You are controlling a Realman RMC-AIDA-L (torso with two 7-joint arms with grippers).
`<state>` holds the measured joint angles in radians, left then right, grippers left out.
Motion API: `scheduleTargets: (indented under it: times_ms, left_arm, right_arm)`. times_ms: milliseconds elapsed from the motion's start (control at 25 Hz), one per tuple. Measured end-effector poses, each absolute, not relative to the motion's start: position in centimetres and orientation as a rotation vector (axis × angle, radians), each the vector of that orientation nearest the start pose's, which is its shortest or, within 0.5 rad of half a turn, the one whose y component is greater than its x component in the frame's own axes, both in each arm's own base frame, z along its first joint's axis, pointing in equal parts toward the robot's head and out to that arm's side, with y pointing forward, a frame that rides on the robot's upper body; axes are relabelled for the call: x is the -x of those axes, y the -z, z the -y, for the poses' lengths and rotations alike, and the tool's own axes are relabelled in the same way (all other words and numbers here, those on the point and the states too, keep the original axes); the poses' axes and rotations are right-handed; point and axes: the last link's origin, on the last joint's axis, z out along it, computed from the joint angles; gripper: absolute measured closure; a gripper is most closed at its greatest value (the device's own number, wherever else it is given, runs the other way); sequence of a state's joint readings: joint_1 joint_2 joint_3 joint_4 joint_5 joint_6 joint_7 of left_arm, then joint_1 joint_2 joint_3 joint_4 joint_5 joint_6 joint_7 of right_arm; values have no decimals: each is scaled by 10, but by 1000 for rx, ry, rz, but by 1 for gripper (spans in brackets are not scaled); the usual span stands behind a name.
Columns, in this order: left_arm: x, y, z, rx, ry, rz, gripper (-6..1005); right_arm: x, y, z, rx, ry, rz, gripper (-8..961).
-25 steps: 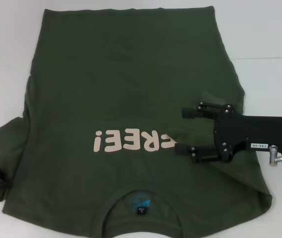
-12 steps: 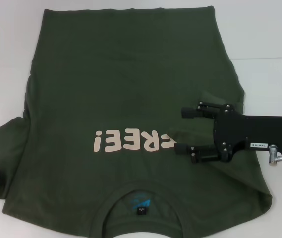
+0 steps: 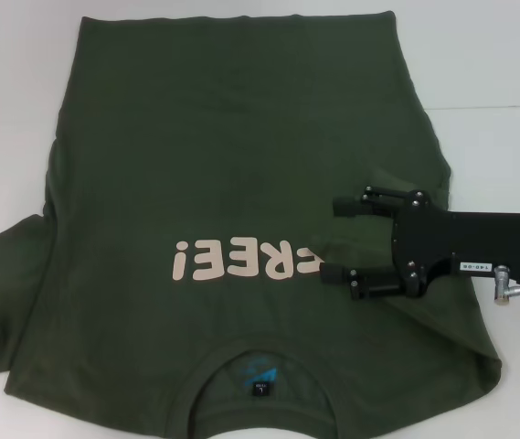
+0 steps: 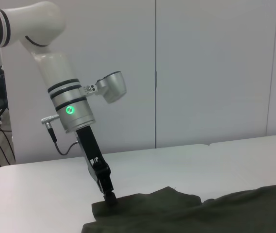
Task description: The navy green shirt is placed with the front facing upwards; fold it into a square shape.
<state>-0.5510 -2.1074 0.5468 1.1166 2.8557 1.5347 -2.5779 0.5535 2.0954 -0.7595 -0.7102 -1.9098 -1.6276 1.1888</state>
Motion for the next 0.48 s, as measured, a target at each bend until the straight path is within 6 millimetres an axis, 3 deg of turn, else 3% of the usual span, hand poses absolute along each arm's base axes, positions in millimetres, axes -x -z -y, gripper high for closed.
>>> scheduleTargets:
  times_ms: [480]
  left_arm:
    - [332,-72,-327,1897,-116,1832,930]
  right_arm:
    - [-228,2,-333,2791,-782,-205,36]
